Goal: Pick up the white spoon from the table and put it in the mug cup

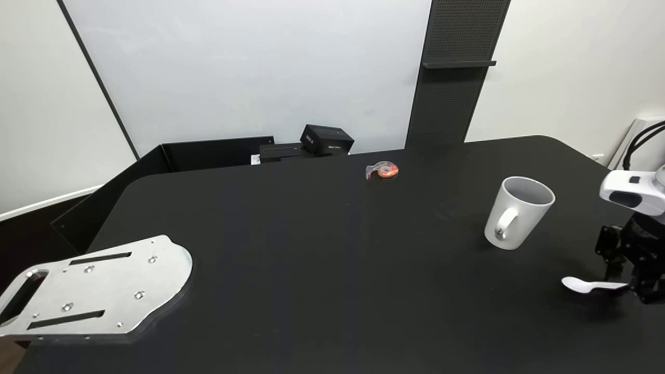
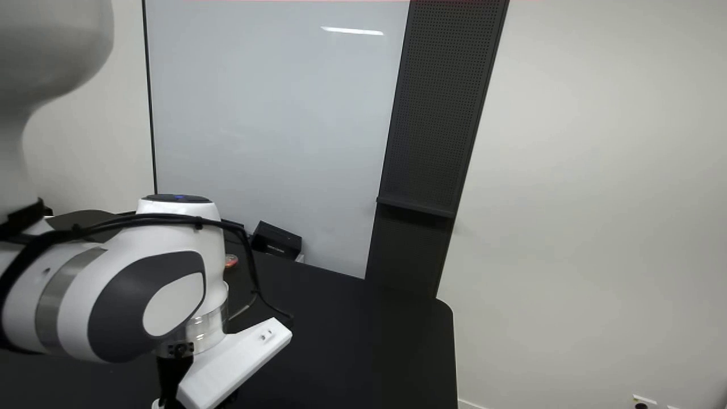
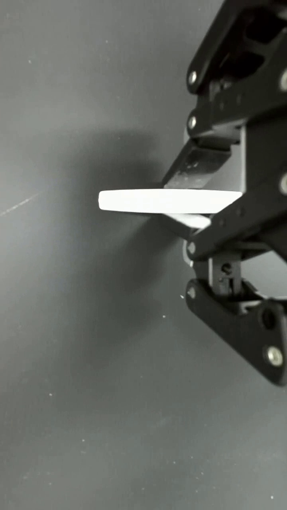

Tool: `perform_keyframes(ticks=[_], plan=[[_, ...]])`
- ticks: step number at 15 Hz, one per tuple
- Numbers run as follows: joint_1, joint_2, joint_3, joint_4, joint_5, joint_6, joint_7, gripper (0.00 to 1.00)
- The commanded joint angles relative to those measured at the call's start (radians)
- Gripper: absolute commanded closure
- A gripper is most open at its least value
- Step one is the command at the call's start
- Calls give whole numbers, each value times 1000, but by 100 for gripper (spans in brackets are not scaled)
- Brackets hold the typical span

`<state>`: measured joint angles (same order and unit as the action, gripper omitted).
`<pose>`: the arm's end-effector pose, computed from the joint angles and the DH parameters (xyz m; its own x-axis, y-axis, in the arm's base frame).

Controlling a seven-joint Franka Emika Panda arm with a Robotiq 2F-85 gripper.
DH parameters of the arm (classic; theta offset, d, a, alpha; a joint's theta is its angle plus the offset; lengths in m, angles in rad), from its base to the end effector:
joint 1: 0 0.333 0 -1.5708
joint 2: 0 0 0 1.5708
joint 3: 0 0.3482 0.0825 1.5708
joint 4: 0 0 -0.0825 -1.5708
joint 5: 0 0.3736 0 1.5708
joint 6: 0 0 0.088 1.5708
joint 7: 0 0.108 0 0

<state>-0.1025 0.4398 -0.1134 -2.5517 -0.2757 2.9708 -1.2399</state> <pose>0.4366 -0.0810 0.1461 0.2597 0.9610 -0.0949 0.9652 -0.2614 -0.0063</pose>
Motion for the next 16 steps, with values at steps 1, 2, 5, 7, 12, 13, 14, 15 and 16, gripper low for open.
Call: perform_keyframes(ticks=[1,2,5,7,12,13,14,15,16], plan=[[23,-32,-37,45,-43,-108,70,94],[52,-43,-70,59,-72,-146,89,94],[212,-70,-250,125,-337,-282,286,94],[240,-92,-264,166,-508,-379,406,94],[207,-149,-130,238,-842,-635,651,94],[203,-157,-101,247,-895,-672,690,94],[198,-162,-72,255,-936,-707,718,94],[197,-167,-43,263,-968,-747,740,94],[195,-169,-17,269,-1000,-781,761,94]])
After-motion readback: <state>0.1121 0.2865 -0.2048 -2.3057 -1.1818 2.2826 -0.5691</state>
